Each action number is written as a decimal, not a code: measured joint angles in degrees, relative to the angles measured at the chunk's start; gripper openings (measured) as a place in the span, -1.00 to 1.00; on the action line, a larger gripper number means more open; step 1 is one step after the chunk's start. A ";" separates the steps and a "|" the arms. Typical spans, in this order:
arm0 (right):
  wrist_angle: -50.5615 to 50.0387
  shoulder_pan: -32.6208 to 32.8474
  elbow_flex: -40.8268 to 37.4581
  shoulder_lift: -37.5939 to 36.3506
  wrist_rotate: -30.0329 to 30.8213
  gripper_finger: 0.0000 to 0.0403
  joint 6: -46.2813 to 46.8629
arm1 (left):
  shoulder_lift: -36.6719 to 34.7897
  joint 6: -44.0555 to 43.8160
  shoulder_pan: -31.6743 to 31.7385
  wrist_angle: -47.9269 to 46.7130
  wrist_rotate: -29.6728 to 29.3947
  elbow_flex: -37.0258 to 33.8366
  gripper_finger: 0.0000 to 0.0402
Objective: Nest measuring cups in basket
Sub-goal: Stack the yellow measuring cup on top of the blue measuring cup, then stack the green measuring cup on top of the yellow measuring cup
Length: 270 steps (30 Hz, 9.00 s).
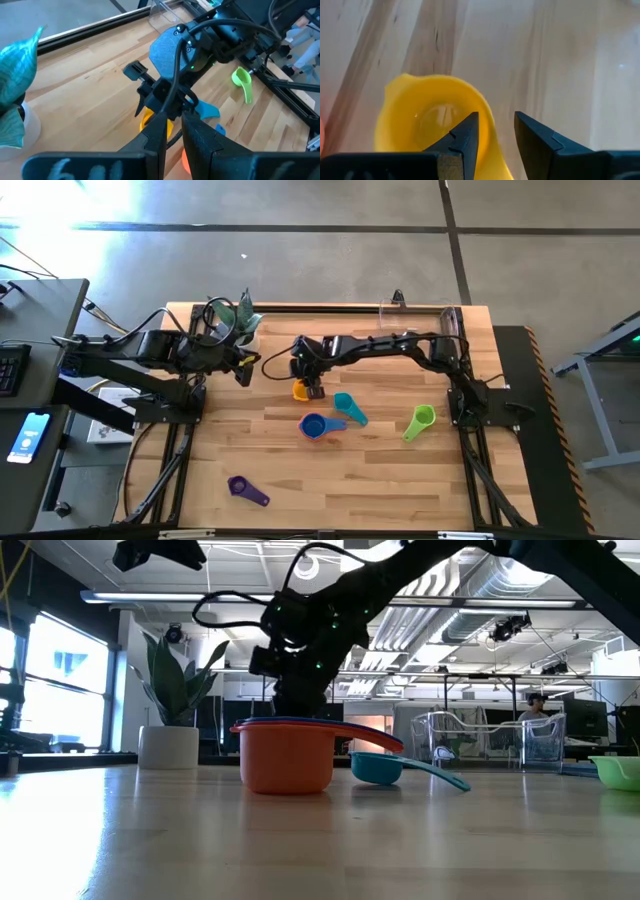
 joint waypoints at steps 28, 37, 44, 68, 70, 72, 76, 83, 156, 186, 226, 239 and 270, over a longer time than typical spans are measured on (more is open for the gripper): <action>-2.77 -0.01 0.02 0.04 1.95 -0.96 4.42 | -0.02 1.01 0.00 -0.34 -0.02 0.00 -0.76; -4.39 -0.44 0.03 -0.59 3.96 -0.98 17.39 | 0.00 1.03 0.00 -0.33 -0.02 0.00 -0.76; -7.87 -0.82 0.07 -3.26 5.16 -1.00 25.19 | -0.02 1.07 -0.02 -0.40 -0.17 0.00 -0.76; -20.28 10.09 0.22 -12.11 2.61 -1.00 49.37 | -0.02 8.61 0.00 -0.44 0.43 0.02 -0.76; -20.06 11.36 0.22 -12.00 3.67 -1.00 50.72 | 0.00 8.67 0.00 -0.50 0.46 0.02 -0.76; -20.13 12.34 0.22 -11.91 3.86 -1.00 52.18 | -0.02 8.99 0.00 -0.50 0.46 0.02 -0.76; -20.15 13.90 0.22 -11.91 4.17 -1.00 54.73 | -0.02 9.61 0.00 -0.49 0.46 0.02 -0.76; -19.96 15.45 0.20 -11.42 8.15 -1.00 56.03 | -0.02 9.57 0.00 -0.51 0.46 0.02 -0.76; -56.14 30.89 0.00 -13.25 13.18 -0.65 105.92 | -0.01 20.77 -0.02 -0.53 9.25 0.02 -0.76; -50.44 30.06 -31.97 -39.21 14.45 -0.65 124.38 | -0.01 22.18 -0.02 -0.48 8.83 0.02 -0.76; -28.04 26.80 -54.06 -41.44 12.48 -0.69 127.43 | -0.02 21.94 0.00 -0.40 5.79 0.02 -0.76; -28.19 26.87 -48.55 -41.44 12.28 -0.97 117.14 | 0.00 21.00 0.00 -0.34 5.84 0.02 -0.76; -16.93 21.09 -19.30 -40.42 19.27 -1.00 34.05 | 0.00 -4.91 -0.07 -0.58 18.08 0.02 -0.76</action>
